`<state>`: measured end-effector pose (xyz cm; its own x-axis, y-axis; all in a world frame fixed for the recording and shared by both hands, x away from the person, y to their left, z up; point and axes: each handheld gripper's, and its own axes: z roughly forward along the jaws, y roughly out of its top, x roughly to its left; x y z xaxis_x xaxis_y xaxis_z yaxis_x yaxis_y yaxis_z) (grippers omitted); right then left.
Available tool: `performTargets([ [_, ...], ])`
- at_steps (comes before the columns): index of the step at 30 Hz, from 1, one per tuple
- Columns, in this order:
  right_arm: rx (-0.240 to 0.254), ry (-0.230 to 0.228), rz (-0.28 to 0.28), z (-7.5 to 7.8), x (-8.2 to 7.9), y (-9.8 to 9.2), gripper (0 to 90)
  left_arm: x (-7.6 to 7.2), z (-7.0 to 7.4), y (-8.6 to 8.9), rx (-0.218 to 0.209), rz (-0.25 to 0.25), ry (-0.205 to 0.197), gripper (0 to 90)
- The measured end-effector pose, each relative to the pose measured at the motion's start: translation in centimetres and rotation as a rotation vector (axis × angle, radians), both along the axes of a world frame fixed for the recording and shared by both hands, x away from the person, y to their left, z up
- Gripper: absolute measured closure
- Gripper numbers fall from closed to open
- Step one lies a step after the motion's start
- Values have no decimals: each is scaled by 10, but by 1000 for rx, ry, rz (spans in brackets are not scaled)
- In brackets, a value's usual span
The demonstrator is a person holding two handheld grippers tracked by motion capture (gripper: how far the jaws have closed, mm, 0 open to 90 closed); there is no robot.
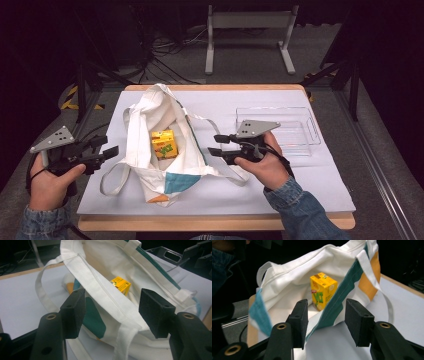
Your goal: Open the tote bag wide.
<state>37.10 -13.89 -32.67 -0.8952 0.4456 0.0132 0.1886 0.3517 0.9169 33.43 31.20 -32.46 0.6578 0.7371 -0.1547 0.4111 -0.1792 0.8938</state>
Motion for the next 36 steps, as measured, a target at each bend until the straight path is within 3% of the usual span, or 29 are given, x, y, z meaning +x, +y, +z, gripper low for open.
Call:
performTargets([
  [3,2,-14,-13,0,6,11,535,8,-4,-3,-19,17,2,388],
  [10,-13,-38,-41,-7,19,37,492,25,-14,-12,-5,28,11,360],
  [16,-25,-44,-51,-15,27,49,484,37,-25,-16,-31,36,39,350],
  [19,-25,-34,-48,-20,31,55,485,41,-31,-19,-34,2,26,304],
  [22,-27,-35,-56,-24,33,59,498,45,-38,-24,-12,-23,49,296],
  [26,-26,-32,-60,-27,36,62,551,49,-41,-27,-19,-42,60,319],
  [30,-38,-17,-60,-29,40,63,650,50,-44,-28,-33,-50,72,471],
  [32,-35,-12,-59,-29,41,62,672,50,-44,-27,-40,-48,69,501],
  [33,-39,-5,-63,-29,42,61,742,50,-44,-26,-42,-49,62,649],
  [36,-48,-7,-65,-28,42,60,802,48,-42,-21,-36,-46,51,750],
])
